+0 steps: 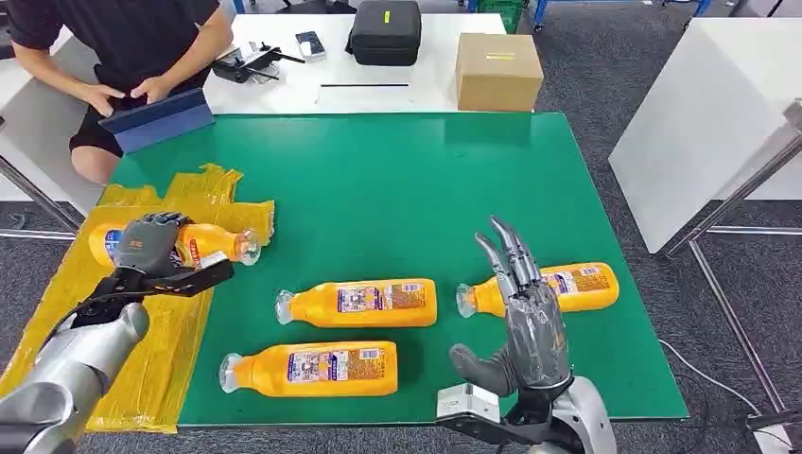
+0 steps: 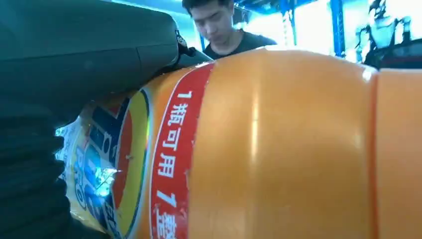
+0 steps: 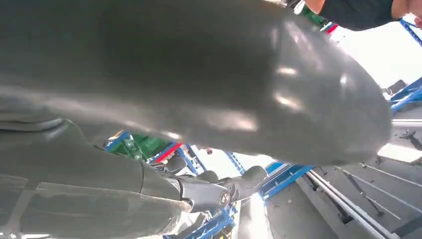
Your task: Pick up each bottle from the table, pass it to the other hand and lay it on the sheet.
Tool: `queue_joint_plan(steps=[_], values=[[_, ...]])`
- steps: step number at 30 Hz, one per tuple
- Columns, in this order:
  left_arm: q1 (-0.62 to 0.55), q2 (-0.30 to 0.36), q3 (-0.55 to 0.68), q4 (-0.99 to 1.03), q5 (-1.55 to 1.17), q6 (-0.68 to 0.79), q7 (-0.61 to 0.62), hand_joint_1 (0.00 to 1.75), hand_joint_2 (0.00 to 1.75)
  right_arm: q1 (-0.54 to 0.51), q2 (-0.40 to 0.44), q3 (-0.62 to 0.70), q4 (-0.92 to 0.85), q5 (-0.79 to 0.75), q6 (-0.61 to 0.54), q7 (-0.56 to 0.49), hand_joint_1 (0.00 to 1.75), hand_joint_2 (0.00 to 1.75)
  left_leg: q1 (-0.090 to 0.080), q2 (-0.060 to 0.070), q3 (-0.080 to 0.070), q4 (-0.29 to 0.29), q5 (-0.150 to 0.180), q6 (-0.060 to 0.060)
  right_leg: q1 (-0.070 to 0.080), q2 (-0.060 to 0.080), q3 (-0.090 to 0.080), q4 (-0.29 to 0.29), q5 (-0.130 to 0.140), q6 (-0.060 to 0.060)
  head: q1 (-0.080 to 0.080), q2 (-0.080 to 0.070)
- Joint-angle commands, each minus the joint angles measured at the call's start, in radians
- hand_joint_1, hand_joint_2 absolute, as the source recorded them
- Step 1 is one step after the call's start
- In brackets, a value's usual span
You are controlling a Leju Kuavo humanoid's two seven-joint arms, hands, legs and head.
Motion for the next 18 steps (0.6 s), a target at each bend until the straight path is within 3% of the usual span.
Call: queue_joint_plan(steps=[1,18], values=[[0.015,0.035,0.069,0.065,0.028,-0.013,-0.006,1.75,1.75,-0.032,-0.008,0.002,0.043,-0.008,0.023,-0.007,0.00,0.00,0.000,0.004,0.001,-0.001,0.000,-0.002,0.000,0.003,0.000,-0.001,0.001,0.000,0.000,0.000],[0.027,-0.056,0.052,0.032,0.029,-0.029,-0.055,1.73,1.75,-0.079,0.042,-0.035,0.058,0.004,0.075,-0.001,0.00,0.00,0.000,-0.002,-0.002,0.000,0.001,-0.002,0.000,-0.003,-0.001,0.000,0.000,0.000,0.000,0.000]])
